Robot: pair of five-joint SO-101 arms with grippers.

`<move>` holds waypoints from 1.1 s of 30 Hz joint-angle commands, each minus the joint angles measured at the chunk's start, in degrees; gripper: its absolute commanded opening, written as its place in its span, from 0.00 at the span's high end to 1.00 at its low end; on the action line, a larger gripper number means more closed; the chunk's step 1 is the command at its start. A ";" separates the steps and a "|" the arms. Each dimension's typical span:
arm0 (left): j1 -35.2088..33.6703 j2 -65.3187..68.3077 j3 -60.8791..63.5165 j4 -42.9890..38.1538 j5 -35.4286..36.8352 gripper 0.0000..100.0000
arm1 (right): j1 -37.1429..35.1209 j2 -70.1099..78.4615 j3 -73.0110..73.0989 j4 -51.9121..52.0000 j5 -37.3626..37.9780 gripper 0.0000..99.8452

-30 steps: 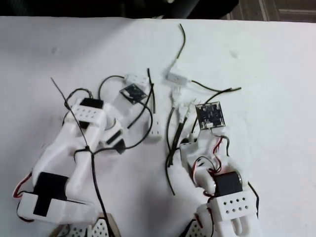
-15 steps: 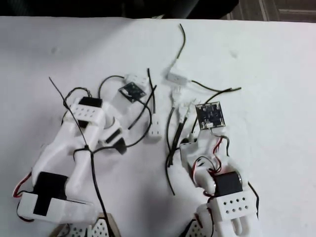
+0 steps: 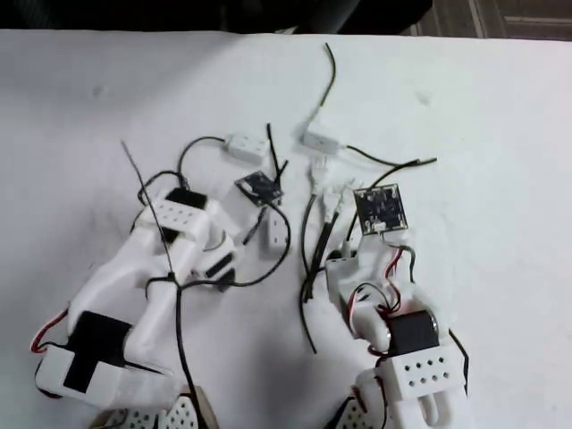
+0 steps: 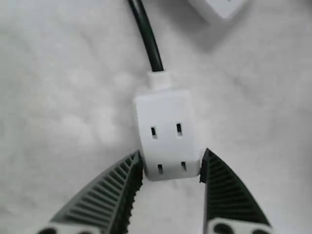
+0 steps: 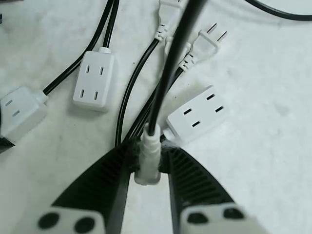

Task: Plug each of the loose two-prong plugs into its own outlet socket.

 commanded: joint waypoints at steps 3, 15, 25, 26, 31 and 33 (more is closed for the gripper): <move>0.13 -1.27 -2.37 0.97 2.90 0.73 | 0.48 -0.66 -0.44 0.13 -0.44 0.98; -3.65 -1.36 -7.03 6.51 0.97 0.68 | 0.40 -0.66 -0.44 0.13 -0.44 0.98; -3.65 -22.73 -5.80 12.40 1.93 0.68 | 0.13 -0.66 -0.70 0.22 -0.53 0.98; -3.74 -25.54 -4.75 12.31 2.99 0.68 | -0.40 -0.66 -0.88 0.22 -0.53 0.98; -5.23 -37.05 0.88 12.22 7.12 0.68 | -7.52 -0.66 -0.88 -0.13 -0.53 0.98; -5.23 -41.27 3.16 12.04 9.76 0.68 | -11.30 -0.66 -0.97 -0.22 -0.53 0.98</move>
